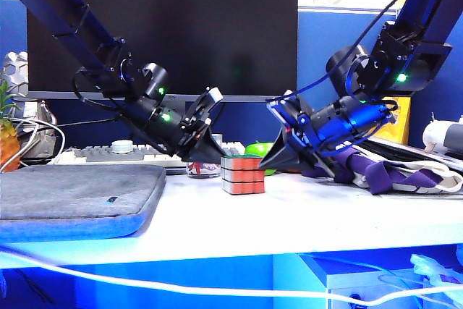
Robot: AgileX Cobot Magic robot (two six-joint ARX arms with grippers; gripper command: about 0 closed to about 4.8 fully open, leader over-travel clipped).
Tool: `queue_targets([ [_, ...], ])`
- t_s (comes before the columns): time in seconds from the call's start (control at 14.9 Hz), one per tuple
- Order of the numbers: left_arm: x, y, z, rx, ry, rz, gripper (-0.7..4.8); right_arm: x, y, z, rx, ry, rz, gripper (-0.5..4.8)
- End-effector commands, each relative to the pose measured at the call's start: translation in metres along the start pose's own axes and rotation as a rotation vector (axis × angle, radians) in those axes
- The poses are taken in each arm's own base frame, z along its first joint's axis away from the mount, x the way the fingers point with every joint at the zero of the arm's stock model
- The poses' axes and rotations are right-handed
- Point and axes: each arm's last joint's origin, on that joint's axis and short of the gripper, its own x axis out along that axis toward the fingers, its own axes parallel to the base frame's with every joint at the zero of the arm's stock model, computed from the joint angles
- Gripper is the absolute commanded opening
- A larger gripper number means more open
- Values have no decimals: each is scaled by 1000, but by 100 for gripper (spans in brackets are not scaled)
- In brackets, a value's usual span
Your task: Rotate the Rubik's Cube so that its red face is facing towards you.
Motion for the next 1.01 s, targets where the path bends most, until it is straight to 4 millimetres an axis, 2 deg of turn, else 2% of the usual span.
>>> queue_targets([
  [0.07, -1, -5, -2, -64, 27, -76, -3, 8, 1, 18, -36, -39, 5, -1],
  [0.27, 2, -16, -5, -117, 54, -175, -3, 17, -3, 28, -39, -42, 8, -1],
  [0.47, 9, -34, 4, -96, 53, -250, -3, 17, -1, 34, -65, -63, 6, -1],
  [0.67, 5, -38, 15, -14, 121, -20, -3, 11, -9, 36, -71, -71, -11, -2],
  [1.01, -2, -45, 16, -36, 146, -71, -3, 2, -20, 41, -109, -100, -69, -2],
])
